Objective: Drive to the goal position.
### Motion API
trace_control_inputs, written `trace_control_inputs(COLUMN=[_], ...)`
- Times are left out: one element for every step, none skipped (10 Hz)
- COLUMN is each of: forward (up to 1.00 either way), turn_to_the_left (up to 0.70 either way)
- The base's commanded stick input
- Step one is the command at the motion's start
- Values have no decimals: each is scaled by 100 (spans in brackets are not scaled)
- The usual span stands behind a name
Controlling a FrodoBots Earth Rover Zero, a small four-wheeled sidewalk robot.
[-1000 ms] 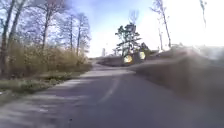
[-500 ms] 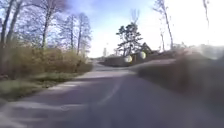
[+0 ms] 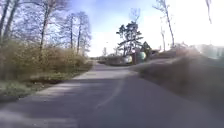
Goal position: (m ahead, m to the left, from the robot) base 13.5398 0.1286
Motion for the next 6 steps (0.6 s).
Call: trace_control_inputs(forward=[100, 100, 100, 100, 100, 100], turn_to_the_left=[0, 0, 0, 0, 0, 0])
